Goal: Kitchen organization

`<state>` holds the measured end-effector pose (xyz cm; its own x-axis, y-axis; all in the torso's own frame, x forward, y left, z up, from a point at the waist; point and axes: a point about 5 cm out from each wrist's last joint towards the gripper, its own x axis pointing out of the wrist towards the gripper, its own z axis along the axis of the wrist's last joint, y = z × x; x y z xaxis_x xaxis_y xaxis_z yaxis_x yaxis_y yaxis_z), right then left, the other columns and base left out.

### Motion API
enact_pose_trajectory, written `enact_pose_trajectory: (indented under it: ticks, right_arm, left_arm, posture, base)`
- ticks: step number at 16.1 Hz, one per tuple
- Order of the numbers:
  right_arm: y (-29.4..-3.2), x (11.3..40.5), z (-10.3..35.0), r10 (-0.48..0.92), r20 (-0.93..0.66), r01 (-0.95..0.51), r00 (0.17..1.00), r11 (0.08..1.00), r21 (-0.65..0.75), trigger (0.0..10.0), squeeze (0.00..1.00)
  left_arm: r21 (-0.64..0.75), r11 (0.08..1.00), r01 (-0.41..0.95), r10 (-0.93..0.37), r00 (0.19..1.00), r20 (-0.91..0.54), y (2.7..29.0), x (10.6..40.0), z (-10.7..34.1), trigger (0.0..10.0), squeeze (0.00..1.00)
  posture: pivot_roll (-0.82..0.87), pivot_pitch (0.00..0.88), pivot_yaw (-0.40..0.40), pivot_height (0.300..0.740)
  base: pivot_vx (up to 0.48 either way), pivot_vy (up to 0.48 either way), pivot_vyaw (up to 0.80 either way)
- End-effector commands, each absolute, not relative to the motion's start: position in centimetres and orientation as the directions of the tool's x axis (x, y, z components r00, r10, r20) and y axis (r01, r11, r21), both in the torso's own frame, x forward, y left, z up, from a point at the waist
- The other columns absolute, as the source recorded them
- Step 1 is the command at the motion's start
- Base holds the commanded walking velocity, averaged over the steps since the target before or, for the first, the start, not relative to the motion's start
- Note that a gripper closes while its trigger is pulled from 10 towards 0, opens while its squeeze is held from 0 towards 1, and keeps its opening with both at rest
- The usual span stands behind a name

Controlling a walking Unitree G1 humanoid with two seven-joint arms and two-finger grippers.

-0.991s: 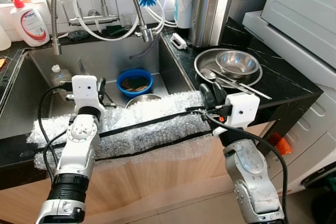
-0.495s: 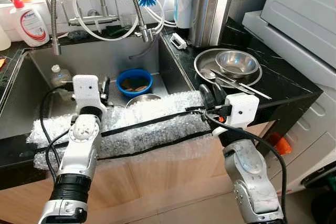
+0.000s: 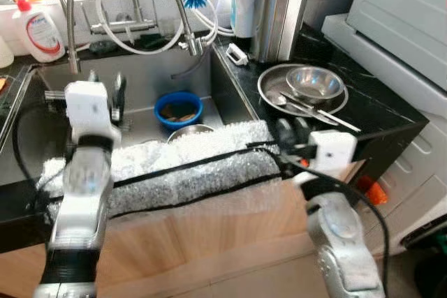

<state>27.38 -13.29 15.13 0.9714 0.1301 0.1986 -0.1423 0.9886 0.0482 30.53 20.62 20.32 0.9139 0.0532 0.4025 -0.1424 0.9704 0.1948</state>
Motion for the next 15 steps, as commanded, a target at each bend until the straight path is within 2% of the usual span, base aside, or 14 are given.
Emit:
enact_pose_trajectory:
  ticks: [1,5,6,7,10,11,13,14,15]
  right_arm:
    - [-14.1,27.1,15.3,0.090,0.195,-0.105,0.977,0.992,0.070,10.0,1.00]
    - [-15.7,27.6,14.9,-0.013,0.152,-0.007,0.988,0.991,0.133,10.0,1.00]
    - [-15.8,27.8,15.0,-0.024,0.151,0.001,0.988,0.989,0.150,10.0,0.55]
    - [-15.8,27.9,15.0,-0.034,0.150,0.008,0.988,0.985,0.172,10.0,0.00]
    - [-15.4,28.2,14.6,-0.032,0.109,0.005,0.994,0.971,0.239,10.0,0.00]
    - [-15.2,28.3,14.3,-0.023,0.097,-0.002,0.995,0.967,0.255,10.0,1.00]
    - [-15.1,28.3,14.1,-0.021,0.083,-0.003,0.996,0.961,0.277,10.0,1.00]
    - [-15.1,28.3,13.9,-0.032,0.069,0.011,0.997,0.959,0.285,10.0,0.02]
    - [-15.3,28.4,13.8,-0.047,0.062,0.027,0.997,0.956,0.294,10.0,0.00]
  left_arm:
    - [0.230,0.963,-0.140,0.038,0.915,0.401,20.6,30.0,20.5,10.0,0.00]
    - [0.253,0.959,-0.129,0.018,0.917,0.398,20.0,29.9,20.4,10.0,0.00]
    - [0.255,0.959,-0.123,0.012,0.917,0.399,19.8,30.1,20.5,10.0,0.00]
    - [0.254,0.959,-0.123,0.012,0.917,0.398,19.7,30.1,20.5,10.0,0.00]
    - [0.257,0.959,-0.118,0.006,0.917,0.399,19.5,30.1,20.6,10.0,0.00]
    - [0.259,0.959,-0.117,0.004,0.917,0.399,19.5,30.1,20.6,10.0,0.00]
    - [0.260,0.959,-0.116,0.003,0.917,0.398,19.5,30.1,20.6,10.0,0.00]
    - [0.264,0.958,-0.113,-0.001,0.918,0.397,19.4,30.2,20.7,10.0,0.00]
    - [0.267,0.958,-0.109,-0.006,0.918,0.396,19.4,30.2,20.7,10.0,0.00]
  posture:
    - [-0.11,0.000,0.028,0.740]
    - [-0.11,0.000,0.023,0.740]
    - [-0.11,0.000,0.023,0.740]
    - [-0.11,0.000,0.023,0.740]
    - [-0.11,0.000,0.025,0.740]
    - [-0.11,0.000,0.026,0.740]
    - [-0.11,0.000,0.028,0.740]
    - [-0.11,0.000,0.028,0.740]
    - [-0.11,0.000,0.027,0.740]
  base:
    - [0.000,0.000,0.00]
    - [0.000,0.000,0.00]
    - [0.000,0.000,0.00]
    - [0.000,0.000,0.00]
    - [0.000,0.000,0.00]
    - [0.000,0.000,0.00]
    - [0.000,0.000,0.00]
    - [0.000,0.000,0.00]
    - [0.000,0.000,0.00]
